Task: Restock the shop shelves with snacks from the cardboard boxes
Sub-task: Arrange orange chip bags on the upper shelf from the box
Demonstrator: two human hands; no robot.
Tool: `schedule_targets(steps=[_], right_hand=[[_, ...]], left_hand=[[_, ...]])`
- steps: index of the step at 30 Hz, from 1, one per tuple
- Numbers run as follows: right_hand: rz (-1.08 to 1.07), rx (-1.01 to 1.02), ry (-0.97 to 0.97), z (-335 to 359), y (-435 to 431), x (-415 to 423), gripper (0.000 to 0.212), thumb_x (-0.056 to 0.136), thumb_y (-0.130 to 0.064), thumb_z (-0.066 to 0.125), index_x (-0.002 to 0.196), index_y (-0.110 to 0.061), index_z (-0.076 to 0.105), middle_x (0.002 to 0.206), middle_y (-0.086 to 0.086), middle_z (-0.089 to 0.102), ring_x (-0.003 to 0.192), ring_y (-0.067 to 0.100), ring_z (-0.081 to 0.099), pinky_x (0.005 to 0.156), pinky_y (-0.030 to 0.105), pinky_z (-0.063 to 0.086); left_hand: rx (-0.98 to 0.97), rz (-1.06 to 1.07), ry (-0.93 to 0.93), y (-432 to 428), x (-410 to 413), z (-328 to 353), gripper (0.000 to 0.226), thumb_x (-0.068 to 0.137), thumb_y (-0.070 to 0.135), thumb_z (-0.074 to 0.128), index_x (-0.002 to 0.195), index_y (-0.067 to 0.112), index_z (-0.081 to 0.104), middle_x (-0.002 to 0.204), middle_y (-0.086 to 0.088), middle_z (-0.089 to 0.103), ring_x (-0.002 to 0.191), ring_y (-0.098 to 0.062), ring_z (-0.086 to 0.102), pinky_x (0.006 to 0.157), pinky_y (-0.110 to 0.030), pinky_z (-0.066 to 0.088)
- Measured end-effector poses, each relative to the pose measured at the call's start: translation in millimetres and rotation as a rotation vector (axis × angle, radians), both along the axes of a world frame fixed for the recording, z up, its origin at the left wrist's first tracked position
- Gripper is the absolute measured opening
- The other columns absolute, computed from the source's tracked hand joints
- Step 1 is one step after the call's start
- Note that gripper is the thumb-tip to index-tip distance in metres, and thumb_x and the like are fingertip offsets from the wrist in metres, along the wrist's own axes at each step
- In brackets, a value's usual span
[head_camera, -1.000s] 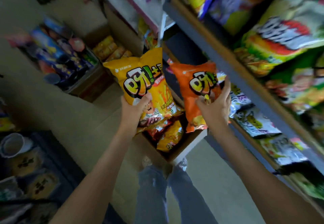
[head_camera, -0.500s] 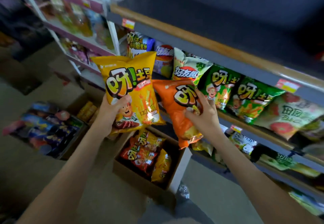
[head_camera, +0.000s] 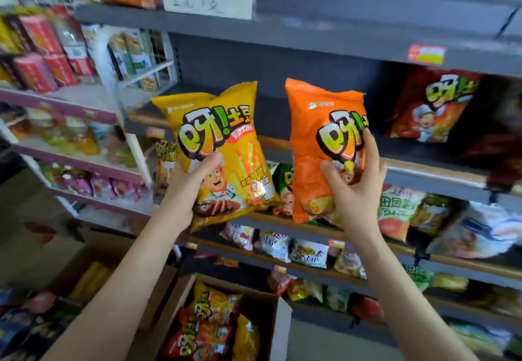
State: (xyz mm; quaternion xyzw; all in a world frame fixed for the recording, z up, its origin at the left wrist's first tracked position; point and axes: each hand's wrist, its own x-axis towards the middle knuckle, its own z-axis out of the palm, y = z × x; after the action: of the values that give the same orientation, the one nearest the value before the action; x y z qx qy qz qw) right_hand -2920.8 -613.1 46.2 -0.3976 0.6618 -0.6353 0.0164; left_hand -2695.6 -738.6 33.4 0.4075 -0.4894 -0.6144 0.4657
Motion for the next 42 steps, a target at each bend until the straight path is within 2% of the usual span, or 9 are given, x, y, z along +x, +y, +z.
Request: schedule_targets(steps=[2,4,7,16,20,26,32,37,42], right_hand=[[-0.091,-0.005,-0.054,5.1,9.6,-23.2,0.077,0.083,-0.026,0.074,0.147,-0.037,0.032,0.121,-0.003,0.037,0.114,0.008,0.042,0.098,0.021,0.031],[-0.176,-0.008,-0.059,9.8,17.1,-47.1,0.076,0.084,-0.027,0.072,0.147,-0.037,0.031,0.123,-0.002,0.036,0.115,0.012,0.042,0.098,0.025,0.032],[-0.303,-0.005,-0.057,15.2,19.8,-84.3,0.076,0.083,-0.029,0.071,0.148,-0.033,0.032,0.123,0.0,0.036,0.115,0.016,0.041,0.096,0.026,0.031],[-0.458,-0.116,-0.158,33.6,1.5,-172.3,0.082,0.075,-0.035,0.069,0.147,-0.025,0.031,0.131,0.006,0.038,0.124,0.027,0.041,0.106,0.049,0.035],[-0.511,-0.084,-0.038,33.9,-10.4,-192.8,0.078,0.079,-0.028,0.066,0.148,-0.023,0.03,0.134,0.008,0.04,0.124,0.027,0.04,0.101,0.04,0.035],[-0.469,-0.029,0.147,25.6,-23.3,-228.6,0.085,0.08,-0.024,0.072,0.149,-0.007,0.026,0.138,0.019,0.042,0.124,0.036,0.04,0.101,0.037,0.029],[-0.502,0.003,0.175,33.1,-36.4,-250.3,0.082,0.08,-0.024,0.074,0.146,-0.006,0.03,0.138,0.017,0.043,0.124,0.036,0.04,0.104,0.046,0.03],[-0.56,-0.071,0.124,25.3,-44.8,-261.8,0.08,0.078,-0.023,0.075,0.14,0.005,0.032,0.135,0.022,0.041,0.12,0.041,0.041,0.099,0.041,0.031],[-0.529,0.218,0.034,9.6,-45.7,-263.4,0.111,0.069,-0.034,0.08,0.153,-0.013,0.01,0.151,0.016,0.023,0.135,0.04,0.028,0.109,0.054,0.028]], left_hand=[[0.01,-0.073,-0.011,4.3,-30.3,8.3,0.057,0.077,0.044,0.073,0.126,0.03,0.048,0.113,0.023,0.055,0.109,-0.003,0.051,0.094,-0.023,0.035],[-0.026,-0.165,-0.029,9.7,-59.7,20.2,0.062,0.073,0.044,0.072,0.129,0.029,0.052,0.11,0.025,0.059,0.1,0.006,0.054,0.077,-0.015,0.037],[-0.054,-0.231,-0.065,10.3,-97.3,31.2,0.053,0.079,0.041,0.071,0.127,0.032,0.052,0.108,0.025,0.059,0.093,0.012,0.051,0.069,-0.013,0.035],[-0.048,-0.283,-0.069,0.4,-175.8,52.8,0.077,0.069,0.056,0.078,0.133,0.027,0.046,0.115,0.012,0.063,0.102,-0.007,0.06,0.084,-0.028,0.047],[-0.088,-0.199,-0.064,-7.9,-195.3,58.1,0.06,0.081,0.047,0.069,0.131,0.022,0.046,0.104,0.016,0.057,0.089,0.002,0.051,0.066,-0.017,0.036],[-0.122,-0.192,-0.095,-22.6,-215.8,56.0,0.068,0.076,0.054,0.071,0.132,0.023,0.048,0.115,0.011,0.06,0.101,-0.004,0.055,0.069,-0.019,0.038],[-0.128,-0.178,-0.085,-31.7,-230.5,56.1,0.069,0.077,0.052,0.073,0.134,0.023,0.047,0.121,0.011,0.06,0.098,0.0,0.053,0.068,-0.018,0.037],[-0.135,-0.156,-0.098,-40.1,-240.9,50.2,0.07,0.075,0.055,0.074,0.131,0.023,0.048,0.119,0.008,0.061,0.102,-0.006,0.056,0.073,-0.022,0.039],[-0.161,-0.202,-0.109,-46.5,-252.6,45.0,0.07,0.075,0.052,0.075,0.132,0.022,0.047,0.117,0.011,0.062,0.105,-0.004,0.056,0.08,-0.022,0.042]])
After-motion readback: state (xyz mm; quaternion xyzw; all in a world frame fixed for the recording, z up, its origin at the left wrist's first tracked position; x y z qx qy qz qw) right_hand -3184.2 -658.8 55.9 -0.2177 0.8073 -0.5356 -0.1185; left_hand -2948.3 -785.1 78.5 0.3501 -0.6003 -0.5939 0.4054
